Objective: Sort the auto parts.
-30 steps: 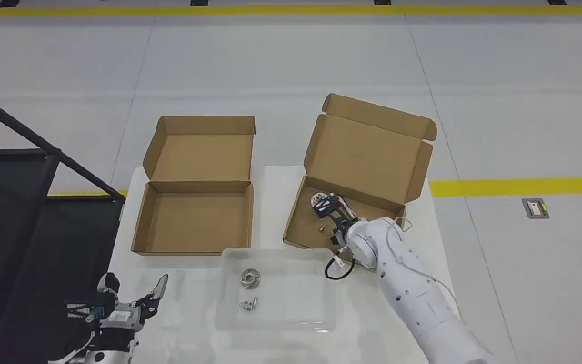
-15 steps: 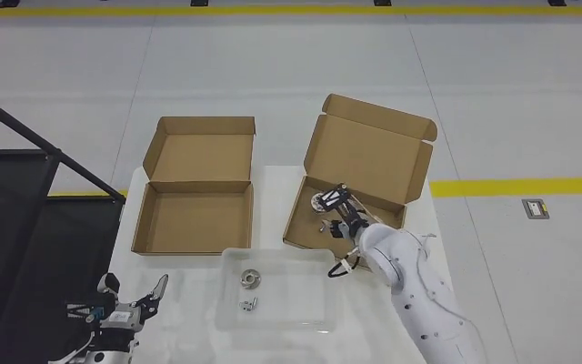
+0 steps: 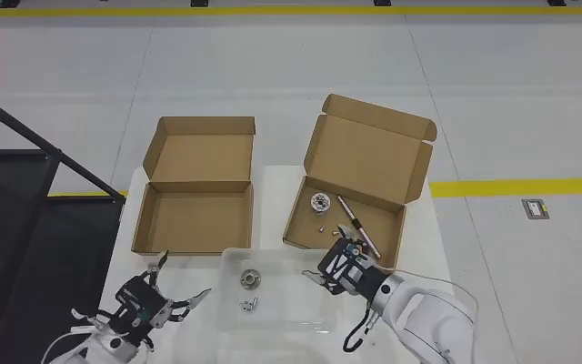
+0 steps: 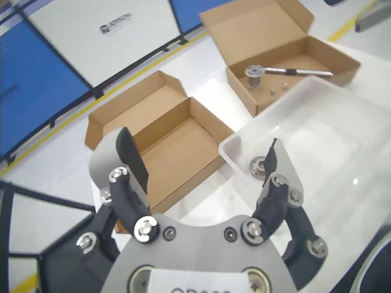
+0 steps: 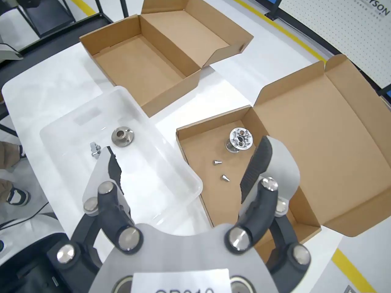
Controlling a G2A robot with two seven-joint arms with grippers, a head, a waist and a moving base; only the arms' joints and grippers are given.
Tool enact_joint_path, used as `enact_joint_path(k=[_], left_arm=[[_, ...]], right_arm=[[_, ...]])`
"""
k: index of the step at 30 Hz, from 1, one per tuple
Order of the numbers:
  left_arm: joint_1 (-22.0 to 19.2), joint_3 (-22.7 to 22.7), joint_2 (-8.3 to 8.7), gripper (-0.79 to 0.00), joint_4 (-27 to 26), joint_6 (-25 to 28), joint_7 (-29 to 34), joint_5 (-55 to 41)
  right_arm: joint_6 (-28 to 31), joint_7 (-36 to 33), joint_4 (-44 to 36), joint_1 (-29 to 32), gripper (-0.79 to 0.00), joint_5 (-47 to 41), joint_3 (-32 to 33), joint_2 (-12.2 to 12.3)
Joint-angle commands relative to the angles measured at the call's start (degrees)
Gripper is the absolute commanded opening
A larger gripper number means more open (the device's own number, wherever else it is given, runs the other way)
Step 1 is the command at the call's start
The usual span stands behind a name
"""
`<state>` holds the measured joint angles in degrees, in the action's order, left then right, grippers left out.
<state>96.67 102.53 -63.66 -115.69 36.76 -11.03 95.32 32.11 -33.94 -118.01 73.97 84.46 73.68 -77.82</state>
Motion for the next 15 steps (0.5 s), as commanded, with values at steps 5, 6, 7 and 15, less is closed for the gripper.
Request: enact_joint_path(k=[5,6,7,15], left_arm=[[-4.10,-2.03,1.18,0.000,-0.88,11.08,0.69,8.97],[-4.10,-2.03,1.18,0.000,-0.88,11.08,0.69,8.97],[-4.10,-2.03,1.18,0.000,-0.88,11.08,0.69,8.97],[-4.10,-2.03,1.18,0.000,-0.88,11.08,0.69,8.97]], right_arm=[[0.15,-0.06,-0.25,0.24,0.000,0.15,0.00,0.05],[0.15,-0.06,-0.25,0.24,0.000,0.15,0.00,0.05],[0.15,-0.06,-0.25,0.24,0.000,0.15,0.00,0.05],[0.15,-0.06,-0.25,0.24,0.000,0.15,0.00,0.05]])
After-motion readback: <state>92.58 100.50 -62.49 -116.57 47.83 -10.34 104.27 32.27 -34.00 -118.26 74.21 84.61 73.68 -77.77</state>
